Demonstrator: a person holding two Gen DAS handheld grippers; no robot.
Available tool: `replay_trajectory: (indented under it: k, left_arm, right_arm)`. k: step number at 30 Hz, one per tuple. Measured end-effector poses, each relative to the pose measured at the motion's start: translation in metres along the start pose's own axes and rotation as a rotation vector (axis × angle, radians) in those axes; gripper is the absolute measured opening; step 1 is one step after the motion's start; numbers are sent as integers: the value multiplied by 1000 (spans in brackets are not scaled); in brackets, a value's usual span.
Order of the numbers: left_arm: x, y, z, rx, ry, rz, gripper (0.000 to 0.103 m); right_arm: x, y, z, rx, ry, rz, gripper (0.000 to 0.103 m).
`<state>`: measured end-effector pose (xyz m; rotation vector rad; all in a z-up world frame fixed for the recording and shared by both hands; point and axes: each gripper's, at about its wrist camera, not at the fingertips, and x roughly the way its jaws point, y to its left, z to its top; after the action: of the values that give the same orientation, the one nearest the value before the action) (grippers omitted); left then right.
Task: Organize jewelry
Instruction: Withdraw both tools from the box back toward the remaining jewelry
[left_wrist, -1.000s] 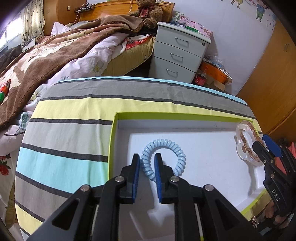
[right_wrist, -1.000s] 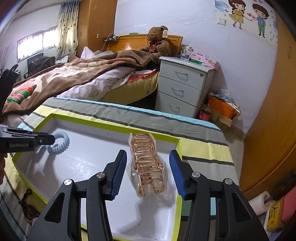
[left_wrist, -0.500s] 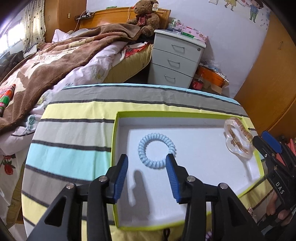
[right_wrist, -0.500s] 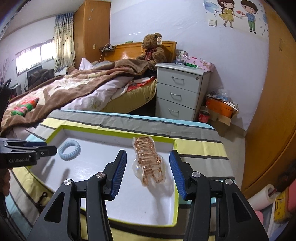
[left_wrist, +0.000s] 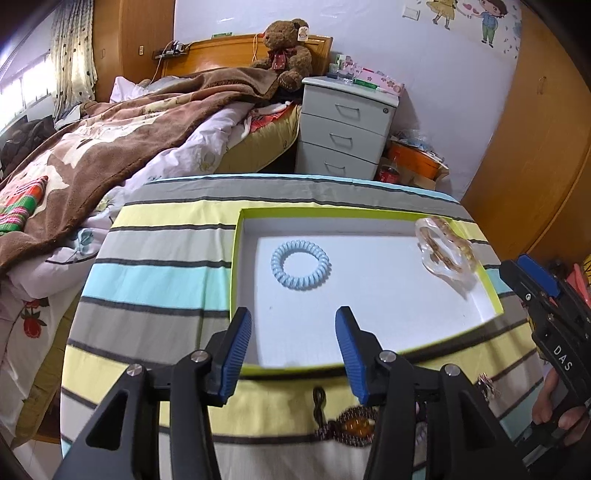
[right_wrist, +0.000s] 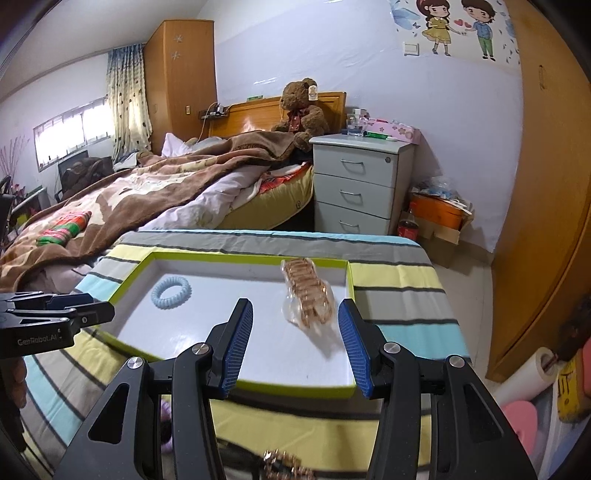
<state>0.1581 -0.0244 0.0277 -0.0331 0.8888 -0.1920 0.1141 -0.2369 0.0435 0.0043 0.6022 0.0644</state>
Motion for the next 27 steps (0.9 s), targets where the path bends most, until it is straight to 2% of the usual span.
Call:
replay_trajectory:
  k: [11,19,27]
  left_arm:
    - [-27,4,-30,5,-32,-8,52]
    - [-32,16,-55,-14,-19,-69,56]
    - [-31,25,-77,-29,15,-115,60]
  right_arm:
    - [-30,-4,-32,44,20,18,49]
    - [-44,-13,-54,69,51,27,49]
    - [-42,-14,-75,53,126,106,49]
